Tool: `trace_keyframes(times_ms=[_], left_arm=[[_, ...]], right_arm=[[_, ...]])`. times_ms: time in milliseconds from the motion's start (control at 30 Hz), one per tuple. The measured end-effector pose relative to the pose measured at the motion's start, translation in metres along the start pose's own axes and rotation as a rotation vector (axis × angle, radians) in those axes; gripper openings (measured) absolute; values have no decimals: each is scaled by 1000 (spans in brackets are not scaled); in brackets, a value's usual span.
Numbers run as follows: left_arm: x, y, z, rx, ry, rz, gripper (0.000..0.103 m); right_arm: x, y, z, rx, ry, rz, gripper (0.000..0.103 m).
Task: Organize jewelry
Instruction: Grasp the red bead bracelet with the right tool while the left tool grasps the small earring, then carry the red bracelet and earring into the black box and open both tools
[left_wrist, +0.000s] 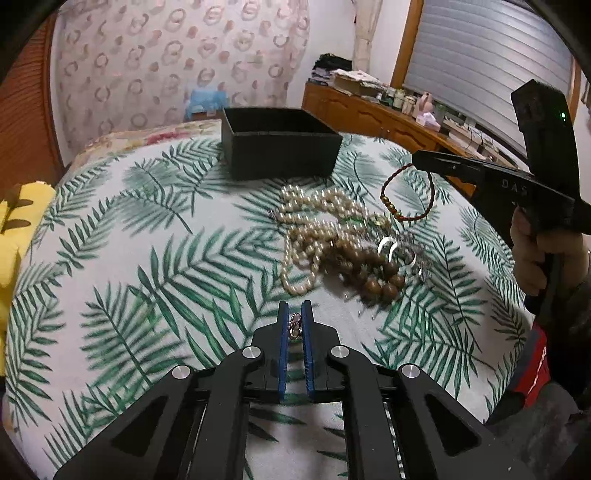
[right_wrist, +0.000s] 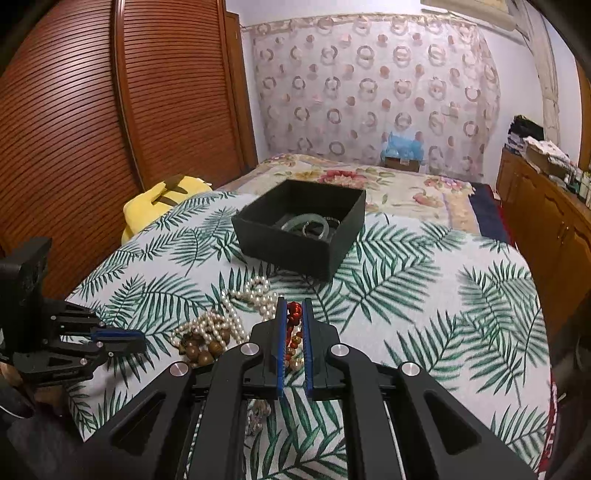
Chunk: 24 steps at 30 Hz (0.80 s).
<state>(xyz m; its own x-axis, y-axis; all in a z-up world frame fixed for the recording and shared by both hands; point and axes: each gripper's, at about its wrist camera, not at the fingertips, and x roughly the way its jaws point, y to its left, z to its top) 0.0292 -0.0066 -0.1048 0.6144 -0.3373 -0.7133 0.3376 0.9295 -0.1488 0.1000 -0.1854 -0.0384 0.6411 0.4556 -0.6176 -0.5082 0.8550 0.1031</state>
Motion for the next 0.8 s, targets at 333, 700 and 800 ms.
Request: trace_keyframes(times_ms=[333,700,800], left_arm=[[-5,11,36,16,-81,15,6],[3,30,81,14,-132,57,6],[5,33,95,16,-141,64,6]], right_arm=[[10,10,37,-63,-26,-1,9],[35,-2,83,-58,-64,2,9],[45,-7,92,-48,-66,2,9]])
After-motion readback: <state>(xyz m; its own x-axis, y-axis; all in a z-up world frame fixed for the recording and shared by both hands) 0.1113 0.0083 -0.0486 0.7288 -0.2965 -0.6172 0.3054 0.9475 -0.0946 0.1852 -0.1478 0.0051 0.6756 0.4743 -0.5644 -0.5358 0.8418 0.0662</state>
